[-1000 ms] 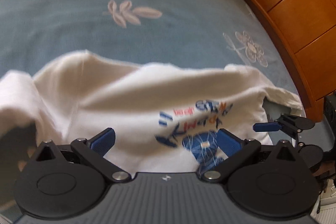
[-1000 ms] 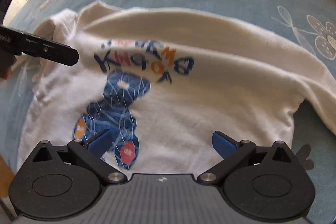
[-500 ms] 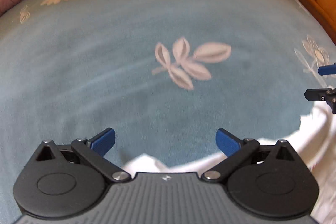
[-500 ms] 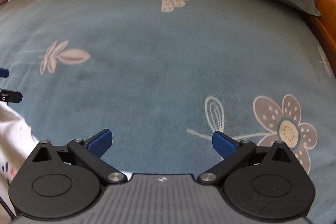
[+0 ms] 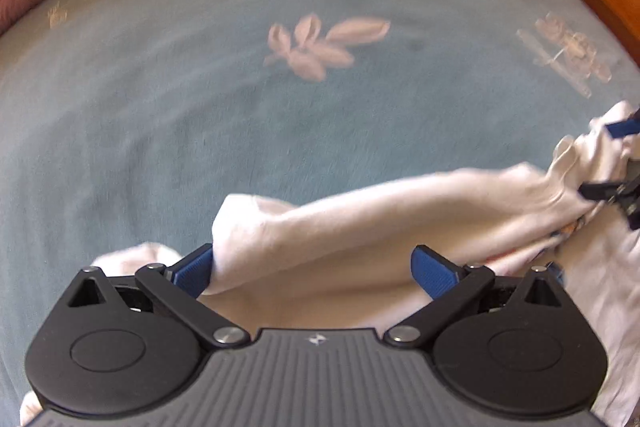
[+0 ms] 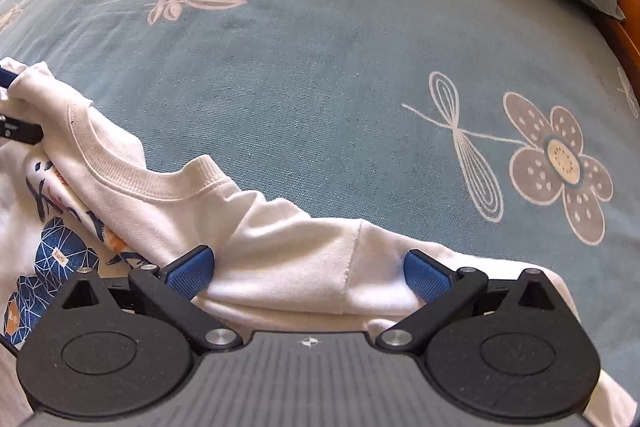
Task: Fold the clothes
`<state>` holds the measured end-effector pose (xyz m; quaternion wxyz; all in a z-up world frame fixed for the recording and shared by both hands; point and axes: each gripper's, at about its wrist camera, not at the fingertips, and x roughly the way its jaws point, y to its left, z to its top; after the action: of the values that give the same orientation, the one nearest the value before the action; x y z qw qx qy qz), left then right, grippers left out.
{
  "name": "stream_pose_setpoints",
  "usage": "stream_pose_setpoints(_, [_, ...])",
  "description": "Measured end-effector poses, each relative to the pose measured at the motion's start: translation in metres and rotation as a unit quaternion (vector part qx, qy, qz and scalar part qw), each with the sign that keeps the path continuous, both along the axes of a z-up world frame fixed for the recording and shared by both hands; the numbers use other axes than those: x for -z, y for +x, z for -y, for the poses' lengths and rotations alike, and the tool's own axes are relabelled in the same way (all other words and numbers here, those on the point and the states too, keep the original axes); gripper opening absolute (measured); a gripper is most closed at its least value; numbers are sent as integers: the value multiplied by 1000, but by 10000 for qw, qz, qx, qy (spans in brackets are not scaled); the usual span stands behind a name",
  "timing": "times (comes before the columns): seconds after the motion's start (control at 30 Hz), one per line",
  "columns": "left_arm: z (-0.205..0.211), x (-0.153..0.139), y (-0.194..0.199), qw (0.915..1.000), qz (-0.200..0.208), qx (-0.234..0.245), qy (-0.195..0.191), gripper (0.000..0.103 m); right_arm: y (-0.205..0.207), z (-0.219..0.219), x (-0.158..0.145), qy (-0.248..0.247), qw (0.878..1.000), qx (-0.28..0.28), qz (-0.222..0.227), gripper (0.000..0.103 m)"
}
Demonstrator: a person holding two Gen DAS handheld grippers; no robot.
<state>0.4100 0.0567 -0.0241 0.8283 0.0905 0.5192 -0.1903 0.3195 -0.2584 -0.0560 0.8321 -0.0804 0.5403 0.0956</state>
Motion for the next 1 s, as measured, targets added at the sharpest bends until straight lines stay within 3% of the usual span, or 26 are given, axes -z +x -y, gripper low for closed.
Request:
stream_pose_setpoints(0.13, [26, -28, 17, 9965, 472, 360, -581, 102, -1, -3, 2, -111, 9998, -55, 171, 103])
stream_pose_setpoints(0.2, [46, -25, 27, 9937, 484, 667, -758, 102, -6, -6, 1, -220, 9991, -132, 324, 103])
stream_pose_setpoints(0.33, [72, -3, 27, 9914, 275, 1074, -703, 101, -16, -9, -1, -347, 9979, -315, 444, 103])
stream_pose_setpoints(0.43, [72, 12, 11, 9932, -39, 974, -632, 101, -22, -9, -1, -394, 9972, -458, 436, 103])
stream_pose_setpoints(0.57, [57, 19, -18, 9961, -161, 682, -541, 101, -28, -8, -1, -507, 9955, -725, 334, 103])
stream_pose_setpoints(0.83, [36, 26, -45, 9966, -393, 363, -634, 101, 0, 8, -40, 532, 9936, -907, 422, 103])
stream_pose_setpoints(0.97, [38, 31, -49, 9970, -378, 413, -542, 101, 46, 6, -38, 1256, 9845, -1224, 23, 103])
stream_pose_setpoints(1.0, [39, 31, -49, 9970, -367, 426, -530, 101, 57, 5, -30, 1424, 9814, -1258, -275, 103])
